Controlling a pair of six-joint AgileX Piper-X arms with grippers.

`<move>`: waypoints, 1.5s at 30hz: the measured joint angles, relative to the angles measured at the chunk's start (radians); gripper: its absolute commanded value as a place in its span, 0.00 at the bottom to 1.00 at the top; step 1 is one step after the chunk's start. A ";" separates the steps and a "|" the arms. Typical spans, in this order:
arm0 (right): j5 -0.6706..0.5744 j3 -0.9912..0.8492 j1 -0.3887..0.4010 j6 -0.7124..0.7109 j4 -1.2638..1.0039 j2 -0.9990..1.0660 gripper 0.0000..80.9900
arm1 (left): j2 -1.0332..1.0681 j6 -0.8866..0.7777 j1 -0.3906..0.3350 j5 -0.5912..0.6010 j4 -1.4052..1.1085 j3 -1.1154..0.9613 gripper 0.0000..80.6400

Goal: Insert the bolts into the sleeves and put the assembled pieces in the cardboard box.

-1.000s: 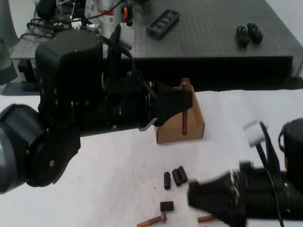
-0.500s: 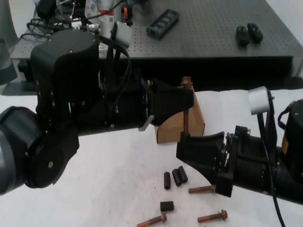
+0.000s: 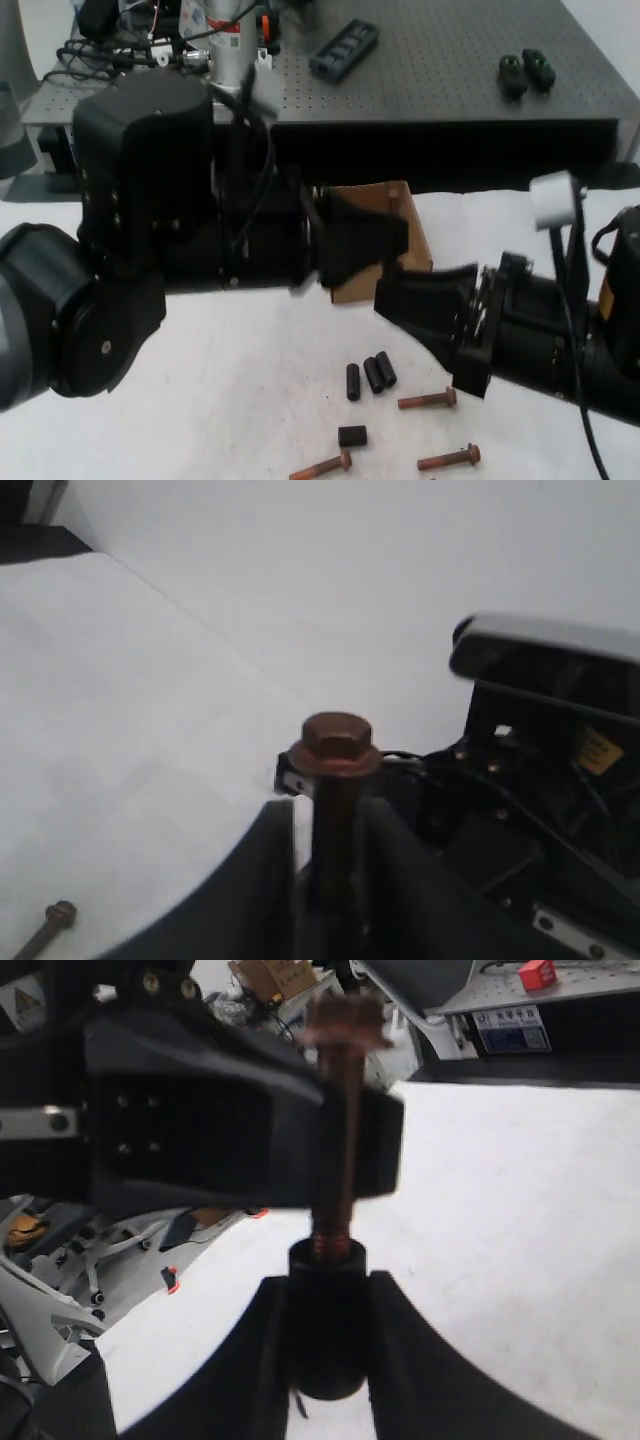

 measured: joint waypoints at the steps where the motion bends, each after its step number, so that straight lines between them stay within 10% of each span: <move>1: 0.001 0.000 0.000 -0.002 -0.005 0.000 0.04 | -0.002 0.011 0.000 0.007 0.022 0.000 0.64; 15: 0.236 -0.280 -0.187 -0.250 0.177 0.377 0.04 | -0.002 0.213 0.022 -0.246 0.211 0.000 0.56; 31: 0.376 -1.218 -0.165 -0.295 0.814 1.171 0.00 | 0.006 0.442 0.022 -0.358 0.539 0.000 0.56; 37: 0.330 -1.284 -0.156 -0.295 0.913 1.242 0.50 | 0.053 0.548 0.022 -0.362 0.659 0.000 0.56; 45: 0.302 -1.258 -0.203 -0.292 0.972 1.096 0.40 | 0.245 0.763 -0.009 -0.432 0.841 -0.110 0.49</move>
